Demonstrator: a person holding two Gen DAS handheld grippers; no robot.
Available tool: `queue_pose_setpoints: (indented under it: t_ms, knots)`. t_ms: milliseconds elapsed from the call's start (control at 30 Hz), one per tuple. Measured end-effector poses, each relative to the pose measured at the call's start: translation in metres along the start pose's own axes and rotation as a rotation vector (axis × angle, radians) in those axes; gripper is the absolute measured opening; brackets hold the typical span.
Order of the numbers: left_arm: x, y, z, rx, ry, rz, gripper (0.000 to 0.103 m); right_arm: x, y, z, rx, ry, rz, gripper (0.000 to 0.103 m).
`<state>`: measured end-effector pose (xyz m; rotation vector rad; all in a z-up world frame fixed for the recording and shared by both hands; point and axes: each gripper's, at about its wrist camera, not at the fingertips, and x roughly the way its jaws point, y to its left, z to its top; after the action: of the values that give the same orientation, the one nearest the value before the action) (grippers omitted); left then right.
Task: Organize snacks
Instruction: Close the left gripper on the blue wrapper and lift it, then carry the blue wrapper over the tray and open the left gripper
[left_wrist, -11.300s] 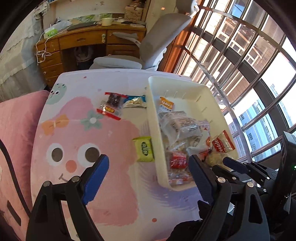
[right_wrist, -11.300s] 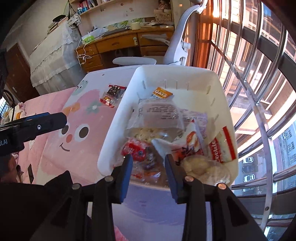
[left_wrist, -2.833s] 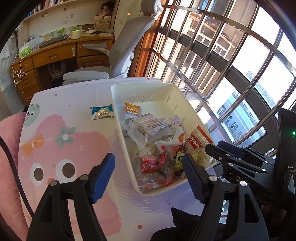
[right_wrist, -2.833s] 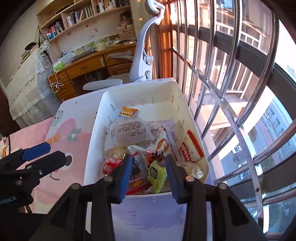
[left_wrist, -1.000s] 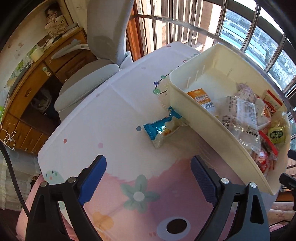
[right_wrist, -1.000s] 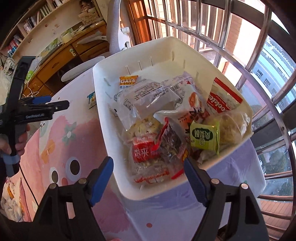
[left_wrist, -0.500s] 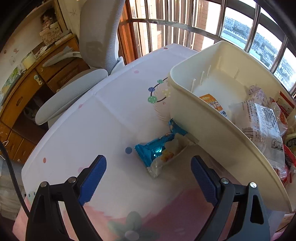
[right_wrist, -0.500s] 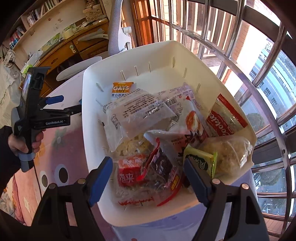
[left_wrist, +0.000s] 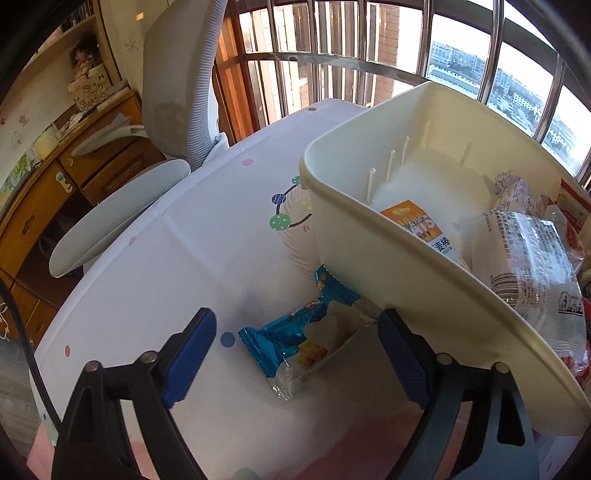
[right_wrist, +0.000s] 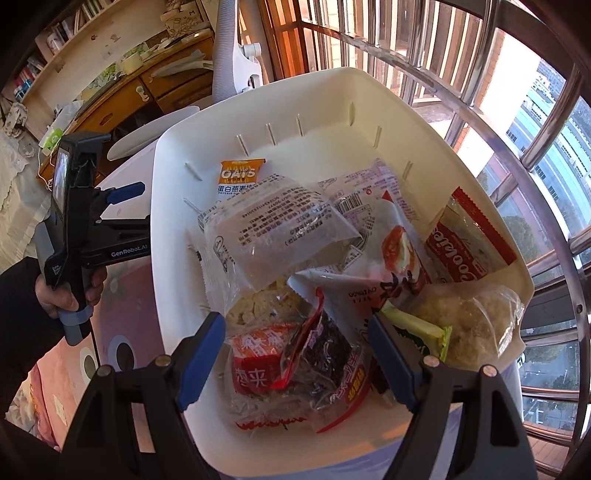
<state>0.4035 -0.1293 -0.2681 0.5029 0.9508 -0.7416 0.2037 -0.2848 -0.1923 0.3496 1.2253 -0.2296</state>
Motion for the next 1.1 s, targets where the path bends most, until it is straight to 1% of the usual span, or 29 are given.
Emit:
queue_pose_setpoints:
  t_ms: [100, 200, 267, 300, 367, 400, 467, 500, 567, 767, 933, 1100]
  knots:
    - [0.001, -0.003, -0.001, 0.018, -0.005, -0.001, 0.080, 0.002, 0.000, 0.005, 0.007, -0.001, 0.007, 0.080]
    - [0.003, -0.006, -0.002, 0.021, -0.007, -0.003, 0.068, 0.003, 0.001, 0.006, 0.013, -0.001, 0.016, 0.080]
    - [0.005, -0.007, -0.002, 0.025, -0.009, -0.002, 0.054, 0.004, 0.002, 0.006, 0.022, 0.003, 0.020, 0.080]
    - [0.006, -0.008, -0.002, 0.030, -0.004, 0.006, 0.051, 0.004, 0.002, 0.006, 0.024, 0.004, 0.021, 0.080]
    - [0.007, -0.010, -0.003, 0.036, 0.007, 0.015, 0.038, 0.003, 0.003, 0.006, 0.026, 0.004, 0.024, 0.080]
    - [0.007, -0.011, -0.005, 0.038, 0.013, 0.026, 0.038, 0.003, 0.004, 0.006, 0.028, 0.002, 0.027, 0.080]
    - [0.006, -0.012, -0.007, 0.038, 0.016, 0.038, 0.031, 0.002, 0.005, 0.006, 0.033, -0.001, 0.033, 0.080]
    - [0.004, -0.013, -0.008, 0.037, 0.017, 0.039, 0.031, 0.001, 0.006, 0.007, 0.038, -0.005, 0.037, 0.080]
    - [0.001, -0.014, -0.011, 0.039, 0.026, 0.043, 0.027, 0.001, 0.008, 0.007, 0.044, -0.007, 0.043, 0.080]
    - [-0.013, -0.019, -0.014, 0.034, 0.041, 0.055, 0.026, -0.001, 0.014, 0.003, 0.049, -0.009, 0.063, 0.080]
    - [-0.035, -0.021, -0.017, 0.005, 0.059, 0.064, 0.026, -0.006, 0.018, 0.002, 0.035, -0.016, 0.074, 0.080]
    - [-0.063, -0.027, -0.021, -0.019, 0.075, 0.094, 0.026, -0.014, 0.020, 0.000, 0.012, -0.023, 0.080, 0.080]
